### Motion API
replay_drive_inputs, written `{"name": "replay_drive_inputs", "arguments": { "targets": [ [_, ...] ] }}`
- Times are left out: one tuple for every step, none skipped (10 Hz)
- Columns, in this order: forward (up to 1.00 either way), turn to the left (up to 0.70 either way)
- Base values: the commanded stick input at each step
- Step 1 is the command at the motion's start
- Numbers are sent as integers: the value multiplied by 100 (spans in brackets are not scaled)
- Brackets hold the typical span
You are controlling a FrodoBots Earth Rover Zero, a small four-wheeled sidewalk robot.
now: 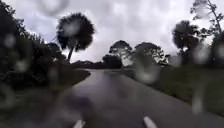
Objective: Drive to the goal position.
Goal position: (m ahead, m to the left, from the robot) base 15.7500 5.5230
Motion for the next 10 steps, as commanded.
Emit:
{"name": "replay_drive_inputs", "arguments": {
  "targets": [
    [70, 0],
    [70, 0],
    [15, 0],
    [0, 0],
    [0, 0],
    [0, 0],
    [0, 0],
    [0, 0],
    [0, 0],
    [0, 0]
  ]
}}
